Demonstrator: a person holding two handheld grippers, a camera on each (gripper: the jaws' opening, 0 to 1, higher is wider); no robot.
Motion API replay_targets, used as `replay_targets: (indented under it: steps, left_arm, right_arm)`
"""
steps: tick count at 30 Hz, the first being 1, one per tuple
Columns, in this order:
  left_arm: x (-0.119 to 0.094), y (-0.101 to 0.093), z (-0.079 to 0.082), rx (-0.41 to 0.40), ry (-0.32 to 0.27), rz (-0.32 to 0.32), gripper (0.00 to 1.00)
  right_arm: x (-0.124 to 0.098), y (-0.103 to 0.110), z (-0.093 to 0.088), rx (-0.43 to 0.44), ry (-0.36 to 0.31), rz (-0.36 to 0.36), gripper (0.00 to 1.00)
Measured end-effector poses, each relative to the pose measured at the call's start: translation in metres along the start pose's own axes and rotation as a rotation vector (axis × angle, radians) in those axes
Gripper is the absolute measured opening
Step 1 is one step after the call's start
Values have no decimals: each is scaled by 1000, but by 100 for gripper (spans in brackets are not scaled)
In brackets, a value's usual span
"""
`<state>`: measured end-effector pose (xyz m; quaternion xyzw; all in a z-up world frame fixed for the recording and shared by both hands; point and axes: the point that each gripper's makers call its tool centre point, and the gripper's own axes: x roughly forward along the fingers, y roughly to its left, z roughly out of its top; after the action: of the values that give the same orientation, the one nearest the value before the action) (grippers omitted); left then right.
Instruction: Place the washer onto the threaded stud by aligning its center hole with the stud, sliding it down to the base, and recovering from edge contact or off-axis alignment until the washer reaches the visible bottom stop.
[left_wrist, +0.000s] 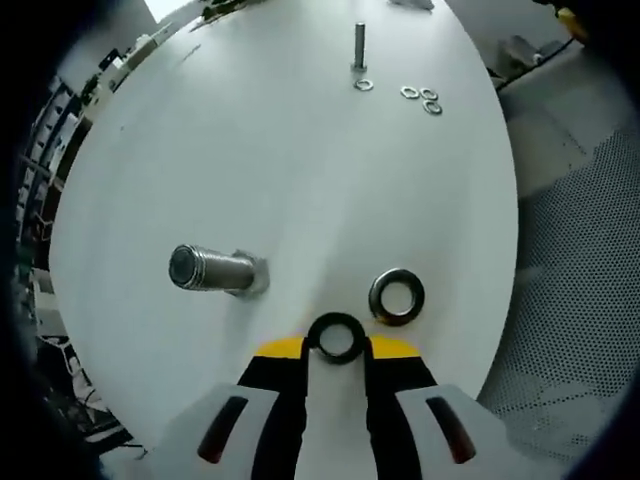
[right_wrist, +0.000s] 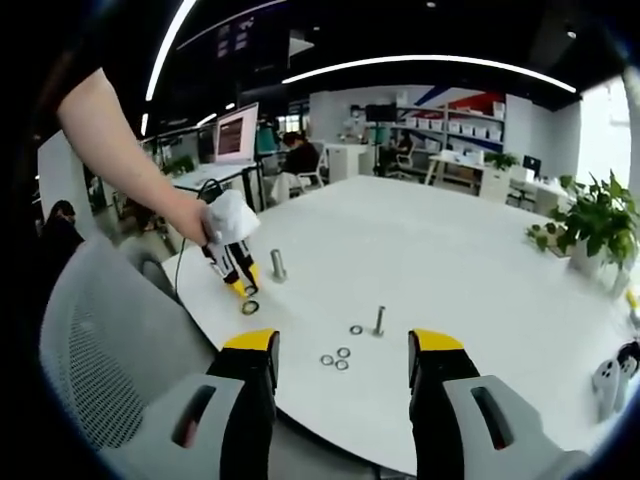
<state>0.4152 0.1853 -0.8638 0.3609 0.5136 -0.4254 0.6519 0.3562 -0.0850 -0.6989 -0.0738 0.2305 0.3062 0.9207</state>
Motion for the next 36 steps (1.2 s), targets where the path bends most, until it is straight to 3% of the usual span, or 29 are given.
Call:
replay_targets:
  steps: [16,26,36]
  left_arm:
    - [-25,10,15,14,-99,76,19]
    - [-47,21,32,73,-173,158,19]
    - [-59,32,41,105,-197,198,19]
  right_arm:
    - [0,-1,-1,3,3,-4,54]
    - [1,1,-1,-8,6,2,55]
    - [1,1,-1,-9,8,3,55]
